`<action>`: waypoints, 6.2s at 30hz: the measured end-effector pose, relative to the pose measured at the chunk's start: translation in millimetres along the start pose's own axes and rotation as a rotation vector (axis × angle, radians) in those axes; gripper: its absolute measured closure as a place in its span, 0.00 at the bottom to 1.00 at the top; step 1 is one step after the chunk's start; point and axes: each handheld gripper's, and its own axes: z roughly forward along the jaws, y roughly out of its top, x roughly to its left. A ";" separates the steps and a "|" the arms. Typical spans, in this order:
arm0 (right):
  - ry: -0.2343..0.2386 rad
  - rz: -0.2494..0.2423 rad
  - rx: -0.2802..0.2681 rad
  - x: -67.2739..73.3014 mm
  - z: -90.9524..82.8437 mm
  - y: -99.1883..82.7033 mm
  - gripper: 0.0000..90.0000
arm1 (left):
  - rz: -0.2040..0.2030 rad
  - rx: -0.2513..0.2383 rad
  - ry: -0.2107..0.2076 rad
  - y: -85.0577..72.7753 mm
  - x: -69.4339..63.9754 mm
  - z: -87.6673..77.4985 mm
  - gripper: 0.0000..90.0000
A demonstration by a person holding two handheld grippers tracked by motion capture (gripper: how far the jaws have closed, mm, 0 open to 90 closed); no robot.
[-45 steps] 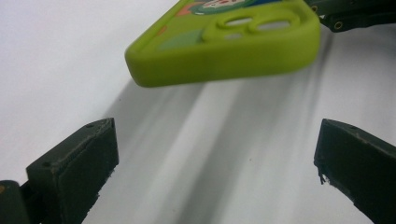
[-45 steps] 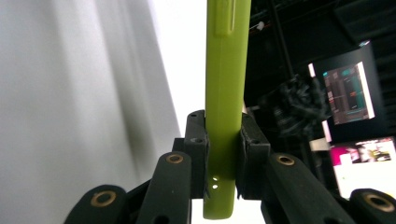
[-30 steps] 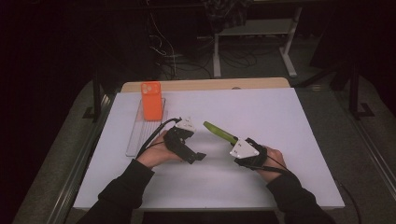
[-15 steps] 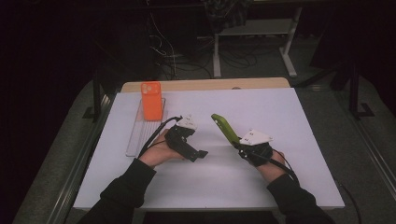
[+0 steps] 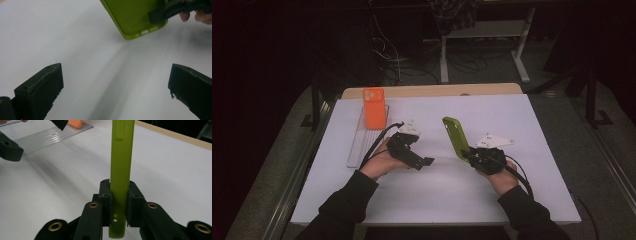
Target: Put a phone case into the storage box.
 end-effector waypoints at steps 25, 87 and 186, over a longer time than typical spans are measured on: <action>0.058 0.023 -0.047 22.7 6.7 9.5 0.84 | -0.122 -0.244 -0.042 44.6 -1.0 8.9 0.00; 0.032 0.012 0.061 0.3 -16.3 -17.4 0.14 | -0.132 -0.317 0.052 64.6 22.6 -25.5 0.18; 0.029 0.003 0.079 -8.5 -36.5 -51.7 0.00 | -0.360 -0.255 0.541 -31.7 156.1 -80.4 0.17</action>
